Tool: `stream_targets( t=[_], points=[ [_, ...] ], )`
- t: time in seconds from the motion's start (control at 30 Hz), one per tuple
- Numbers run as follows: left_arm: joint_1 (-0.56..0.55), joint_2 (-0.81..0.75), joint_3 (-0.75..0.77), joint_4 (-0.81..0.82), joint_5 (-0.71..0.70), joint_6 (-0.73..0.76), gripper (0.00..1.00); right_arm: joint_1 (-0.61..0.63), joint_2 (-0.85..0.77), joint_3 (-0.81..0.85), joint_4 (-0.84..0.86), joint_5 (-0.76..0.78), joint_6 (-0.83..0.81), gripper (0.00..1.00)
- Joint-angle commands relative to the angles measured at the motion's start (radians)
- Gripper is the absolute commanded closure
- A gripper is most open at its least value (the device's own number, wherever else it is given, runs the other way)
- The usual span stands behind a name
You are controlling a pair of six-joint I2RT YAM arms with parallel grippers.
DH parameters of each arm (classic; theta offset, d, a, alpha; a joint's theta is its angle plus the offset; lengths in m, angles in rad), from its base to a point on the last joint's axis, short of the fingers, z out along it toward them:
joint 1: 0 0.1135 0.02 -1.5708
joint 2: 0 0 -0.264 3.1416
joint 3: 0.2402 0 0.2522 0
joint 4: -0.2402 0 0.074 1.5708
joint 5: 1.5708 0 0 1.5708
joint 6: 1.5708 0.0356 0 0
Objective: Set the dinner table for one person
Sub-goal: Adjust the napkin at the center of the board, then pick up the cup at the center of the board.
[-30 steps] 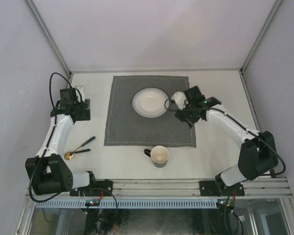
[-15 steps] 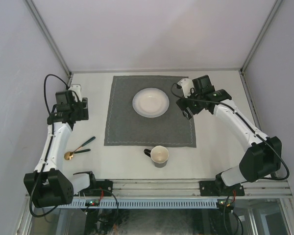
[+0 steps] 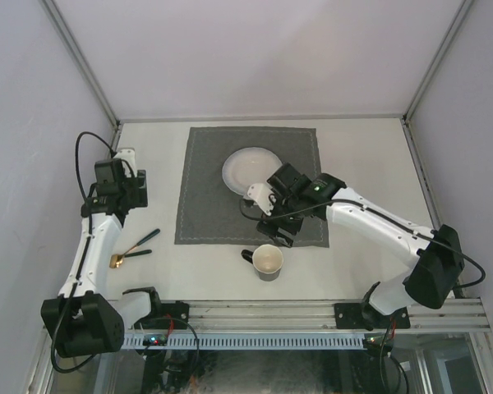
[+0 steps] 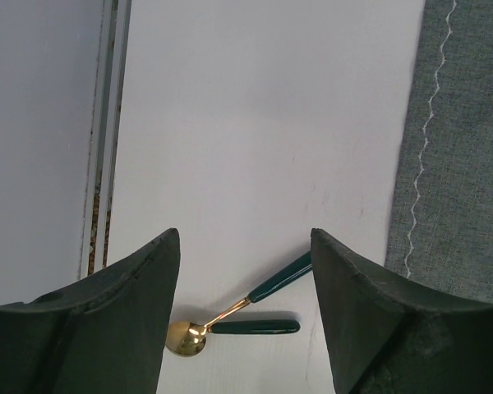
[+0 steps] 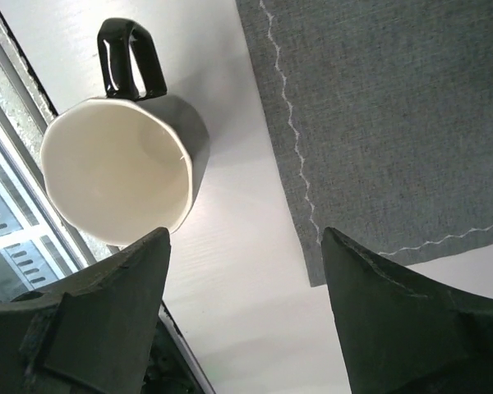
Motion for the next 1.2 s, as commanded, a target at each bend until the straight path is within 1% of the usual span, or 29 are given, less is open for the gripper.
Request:
stream_targets(
  t=[0.0,0.17,0.27,0.53,0.67,0.7,0.73,0.8,0.83,0.87,0.9,0.93,1.1,1.17],
  points=[
    [0.007,0.007,-0.012,0.035,-0.024,0.003,0.31,0.028,-0.024,-0.028,-0.006,0.0,-0.002,0.26],
    [0.007,0.007,0.004,0.024,-0.022,0.004,0.31,0.034,-0.004,-0.065,0.031,0.0,0.0,0.27],
    [0.007,0.007,0.005,0.025,-0.024,0.008,0.31,0.053,0.02,-0.069,0.049,-0.017,0.004,0.27],
    [0.007,-0.002,-0.018,0.035,-0.02,0.006,0.31,0.099,0.091,-0.069,0.097,0.007,-0.006,0.28],
    [0.006,-0.007,-0.02,0.038,-0.029,0.01,0.31,0.103,0.128,-0.069,0.124,0.003,-0.013,0.32],
    [0.007,-0.005,-0.02,0.038,-0.026,0.009,0.31,0.104,0.138,-0.069,0.131,0.0,-0.014,0.36],
    [0.006,-0.005,-0.019,0.039,-0.023,0.008,0.31,0.104,0.154,-0.069,0.137,-0.003,-0.015,0.41],
    [0.007,-0.003,-0.018,0.038,-0.019,0.006,0.31,0.103,0.172,-0.069,0.146,-0.007,-0.017,0.57],
    [0.007,-0.001,-0.017,0.037,-0.019,0.006,0.31,0.103,0.189,-0.069,0.151,-0.006,-0.019,0.67],
    [0.008,-0.002,-0.016,0.037,-0.02,0.006,0.31,0.102,0.202,-0.069,0.154,-0.006,-0.023,0.82],
    [0.008,-0.001,-0.014,0.038,-0.02,0.008,0.31,0.101,0.211,-0.068,0.155,0.0,-0.024,0.98],
    [0.007,0.0,-0.013,0.037,-0.021,0.008,0.31,0.099,0.219,-0.066,0.157,0.001,-0.025,1.0],
    [0.006,0.001,-0.014,0.039,-0.023,0.008,0.31,0.073,0.221,-0.037,0.164,-0.006,-0.031,1.0],
    [0.008,0.004,-0.016,0.039,-0.021,0.007,0.31,0.019,0.195,0.065,0.122,-0.03,-0.03,1.0]
  ],
)
